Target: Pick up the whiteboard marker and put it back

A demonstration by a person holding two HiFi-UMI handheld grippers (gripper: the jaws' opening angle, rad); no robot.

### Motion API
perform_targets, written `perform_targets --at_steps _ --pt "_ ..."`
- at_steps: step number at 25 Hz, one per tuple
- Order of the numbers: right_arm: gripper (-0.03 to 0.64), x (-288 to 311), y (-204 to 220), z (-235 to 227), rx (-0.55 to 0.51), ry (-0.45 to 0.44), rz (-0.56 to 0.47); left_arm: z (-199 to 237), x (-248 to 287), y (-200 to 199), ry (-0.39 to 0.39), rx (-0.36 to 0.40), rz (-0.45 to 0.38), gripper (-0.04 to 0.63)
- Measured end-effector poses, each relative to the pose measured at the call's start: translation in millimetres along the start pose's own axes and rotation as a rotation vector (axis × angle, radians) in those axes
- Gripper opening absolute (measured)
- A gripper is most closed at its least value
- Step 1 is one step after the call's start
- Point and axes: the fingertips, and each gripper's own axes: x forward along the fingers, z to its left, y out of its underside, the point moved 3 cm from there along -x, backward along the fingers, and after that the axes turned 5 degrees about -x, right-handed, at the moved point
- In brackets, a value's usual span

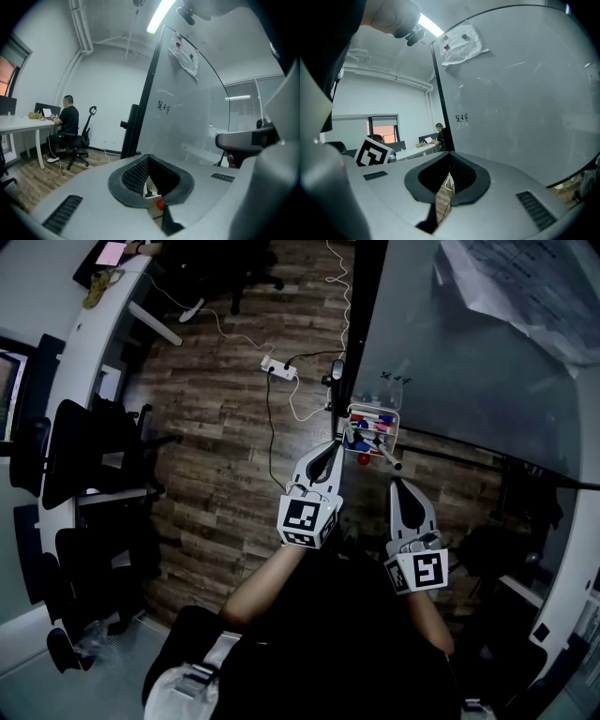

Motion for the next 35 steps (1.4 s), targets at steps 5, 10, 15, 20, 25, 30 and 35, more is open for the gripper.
perform_targets --at_steps 5,10,15,20,25,30,35 --pt "0.014 -9 -9 4 -0.013 -0.006 -0.03 -9 -18 -12 -0.006 0.019 -0.025 0.008" --pt "0.014 -23 -24 9 -0.024 -0.008 -0.075 -26 -45 -27 -0.004 0.049 -0.061 0.008" --pt "0.014 -48 -30 12 -0.032 -0.014 -0.106 -54 -79 -34 -0.007 0.067 -0.1 0.008" --pt "0.014 -73 -35 16 -0.024 -0.024 -0.133 -78 -117 -33 -0.011 0.085 -0.115 0.008" --pt "0.014 -90 -42 19 -0.012 -0.023 -0.153 -94 -155 -40 -0.015 0.111 -0.152 0.008" --pt "0.014 -103 -43 23 -0.017 -0.015 -0.159 -97 -173 -48 -0.035 0.105 -0.17 0.008" --pt "0.014 -109 -42 41 -0.038 -0.026 -0.15 -97 -176 -44 0.003 0.098 -0.18 0.008"
